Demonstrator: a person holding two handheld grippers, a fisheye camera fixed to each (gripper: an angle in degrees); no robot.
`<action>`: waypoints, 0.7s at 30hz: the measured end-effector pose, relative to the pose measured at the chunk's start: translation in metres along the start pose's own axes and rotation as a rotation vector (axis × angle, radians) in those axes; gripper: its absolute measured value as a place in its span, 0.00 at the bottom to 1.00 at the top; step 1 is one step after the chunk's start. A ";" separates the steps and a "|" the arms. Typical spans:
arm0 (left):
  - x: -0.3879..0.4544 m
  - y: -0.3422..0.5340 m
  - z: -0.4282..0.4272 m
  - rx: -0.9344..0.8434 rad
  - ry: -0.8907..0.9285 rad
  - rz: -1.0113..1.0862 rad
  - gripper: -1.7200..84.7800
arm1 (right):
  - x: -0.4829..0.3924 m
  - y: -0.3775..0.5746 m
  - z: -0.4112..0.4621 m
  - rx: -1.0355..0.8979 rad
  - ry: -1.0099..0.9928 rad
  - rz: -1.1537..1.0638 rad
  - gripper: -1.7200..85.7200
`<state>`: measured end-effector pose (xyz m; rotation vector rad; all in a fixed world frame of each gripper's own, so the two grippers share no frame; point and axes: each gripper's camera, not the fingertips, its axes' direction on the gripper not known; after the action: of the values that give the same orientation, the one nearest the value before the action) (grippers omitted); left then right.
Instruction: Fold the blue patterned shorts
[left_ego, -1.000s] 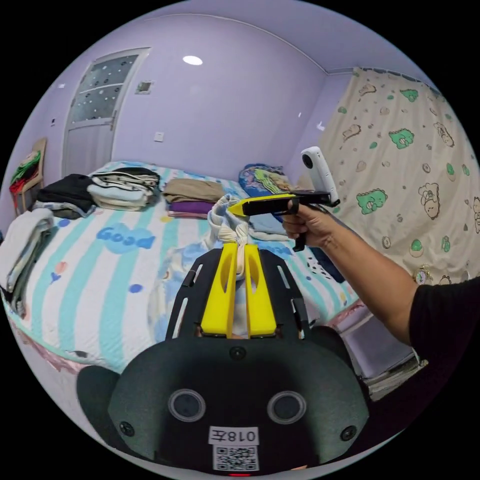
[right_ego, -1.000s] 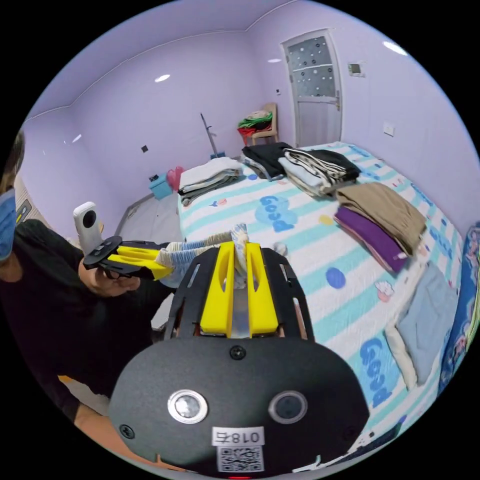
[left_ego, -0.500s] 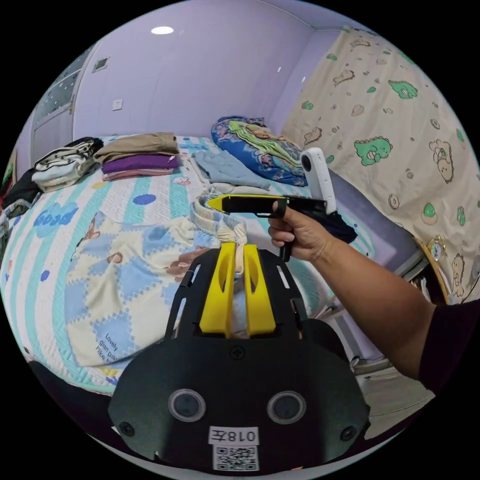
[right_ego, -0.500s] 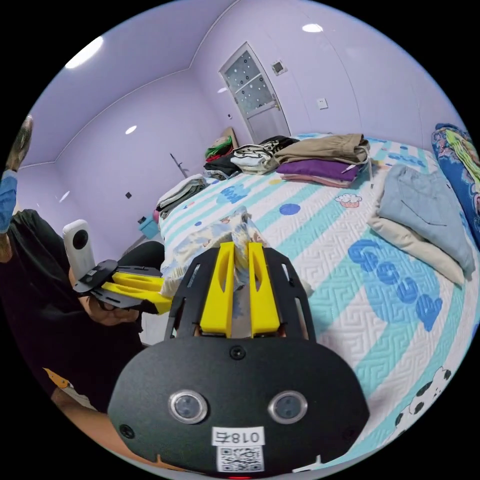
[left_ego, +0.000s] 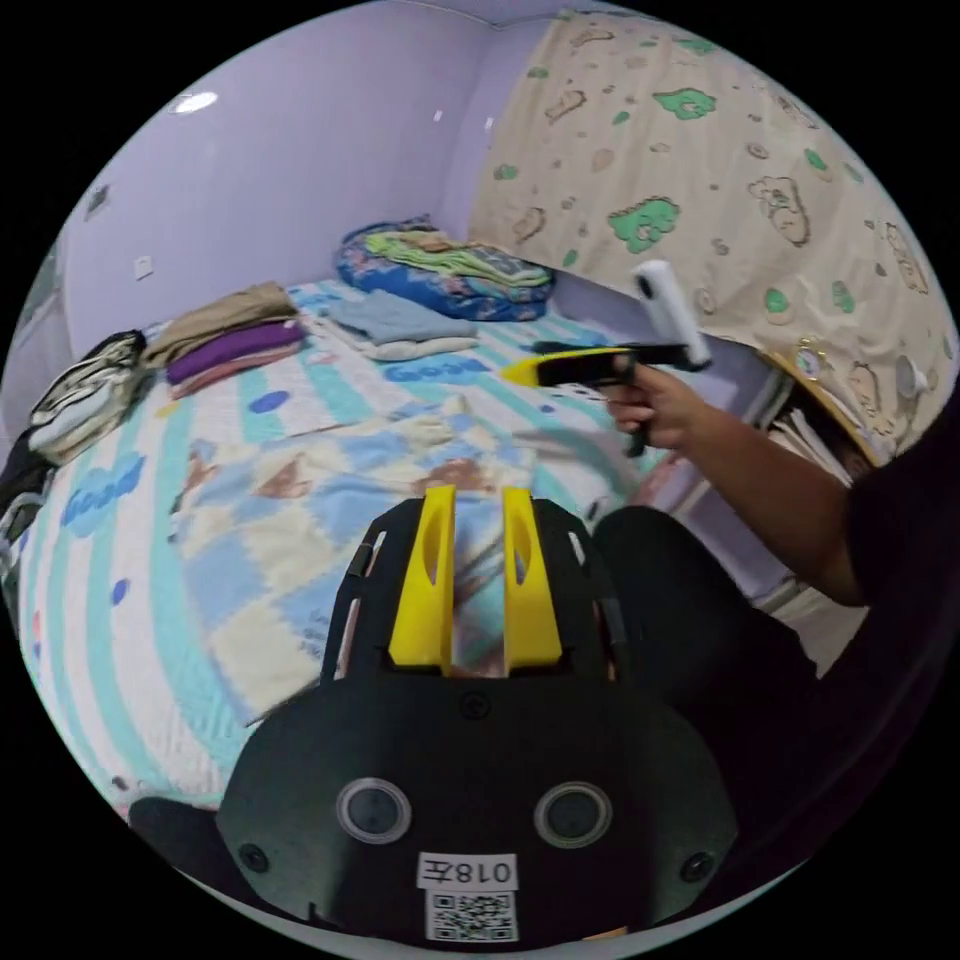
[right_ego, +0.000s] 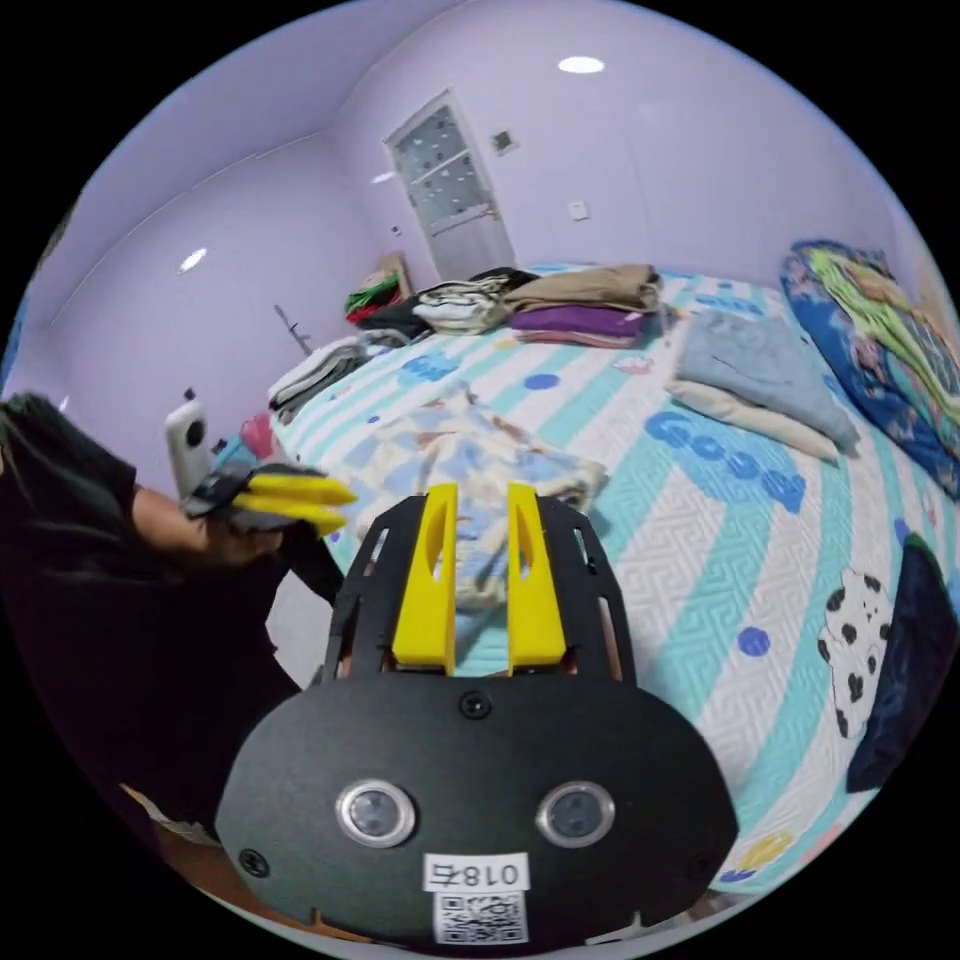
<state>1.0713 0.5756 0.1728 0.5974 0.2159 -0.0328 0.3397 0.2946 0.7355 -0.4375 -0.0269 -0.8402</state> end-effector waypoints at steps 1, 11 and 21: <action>-0.022 0.009 0.001 -0.039 -0.065 -0.033 0.11 | -0.021 0.000 0.008 -0.031 0.003 -0.063 0.11; -0.147 0.090 -0.024 -0.076 0.147 -0.256 0.08 | -0.005 0.051 0.002 -0.155 0.035 0.177 0.12; -0.282 0.231 -0.013 -0.010 0.231 -0.849 0.13 | 0.075 0.115 0.017 -0.137 -0.335 0.802 0.17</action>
<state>0.8151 0.7651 0.3501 0.4629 0.6825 -0.7847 0.4760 0.3147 0.7235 -0.6521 -0.0962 0.0259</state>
